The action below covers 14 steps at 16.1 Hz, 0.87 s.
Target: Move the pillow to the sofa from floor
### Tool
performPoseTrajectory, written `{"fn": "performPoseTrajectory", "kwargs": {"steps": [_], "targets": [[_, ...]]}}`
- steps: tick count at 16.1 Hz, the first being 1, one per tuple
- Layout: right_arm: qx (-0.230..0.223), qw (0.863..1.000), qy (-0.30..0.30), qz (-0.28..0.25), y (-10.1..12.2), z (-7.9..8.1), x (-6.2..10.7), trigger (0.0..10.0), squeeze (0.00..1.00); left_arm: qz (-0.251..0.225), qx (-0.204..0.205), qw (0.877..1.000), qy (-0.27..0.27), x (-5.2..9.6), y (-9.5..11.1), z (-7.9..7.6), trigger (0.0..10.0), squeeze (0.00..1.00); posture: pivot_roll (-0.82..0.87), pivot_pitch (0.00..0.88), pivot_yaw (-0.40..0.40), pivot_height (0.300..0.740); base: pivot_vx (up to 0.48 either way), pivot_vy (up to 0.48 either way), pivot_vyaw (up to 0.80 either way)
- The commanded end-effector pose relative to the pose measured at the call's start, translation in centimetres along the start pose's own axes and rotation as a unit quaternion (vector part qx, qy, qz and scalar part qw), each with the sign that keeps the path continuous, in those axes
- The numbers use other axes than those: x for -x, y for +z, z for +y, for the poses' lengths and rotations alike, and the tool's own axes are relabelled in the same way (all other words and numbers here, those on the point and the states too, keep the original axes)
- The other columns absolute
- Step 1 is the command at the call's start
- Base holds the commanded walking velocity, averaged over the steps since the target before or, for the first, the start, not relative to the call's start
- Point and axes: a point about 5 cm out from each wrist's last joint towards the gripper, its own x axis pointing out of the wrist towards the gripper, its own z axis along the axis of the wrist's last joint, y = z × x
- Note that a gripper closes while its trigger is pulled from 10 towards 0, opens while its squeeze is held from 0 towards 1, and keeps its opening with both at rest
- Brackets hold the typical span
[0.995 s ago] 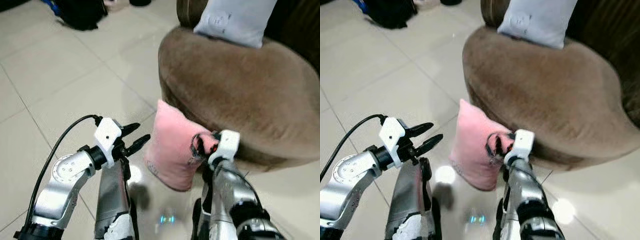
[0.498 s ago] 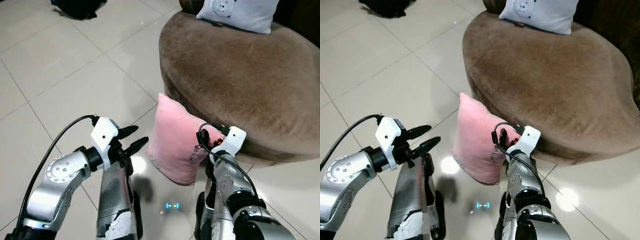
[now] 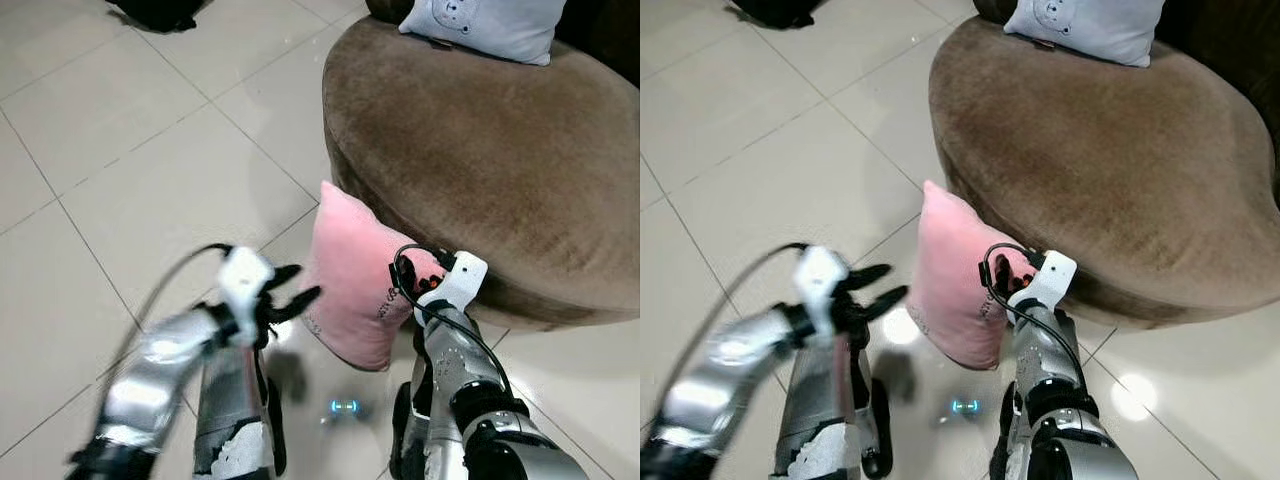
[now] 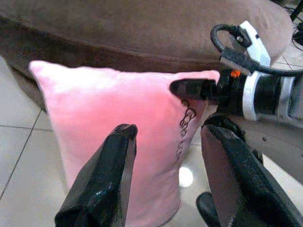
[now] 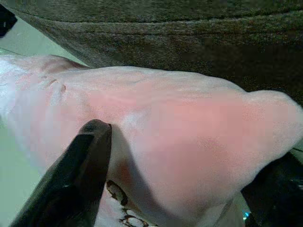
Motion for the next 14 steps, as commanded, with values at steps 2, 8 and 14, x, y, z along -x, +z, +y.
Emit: {"fn": "performPoseTrajectory", "kwargs": {"steps": [2, 8, 14], "targets": [[0.002, 1.000, 0.008, 0.009, -0.6, 0.1, 0.1, 0.0, 0.00, -0.003, -0.013, 1.000, -0.017, -2.5, 0.9, -4.6, 10.0, 0.00, 0.28, 0.309, 0.071, 0.485, 0.000, 0.000, 0.00], [0.003, 1.000, 0.018, 0.011, -0.7, 0.1, 0.1, 0.0, 0.00, -0.025, -0.021, 0.990, 0.137, -2.6, 0.7, -2.0, 10.0, 0.00, 0.24, 0.262, 0.040, 0.485, 0.000, 0.000, 0.00], [0.031, 0.998, 0.043, 0.022, 0.0, 0.2, -0.4, 0.0, 0.00, -0.008, -0.013, 0.990, 0.138, 5.0, 2.8, 8.5, 10.0, 0.00, 0.23, 0.199, -0.064, 0.485, 0.000, 0.000, 0.00]]}}
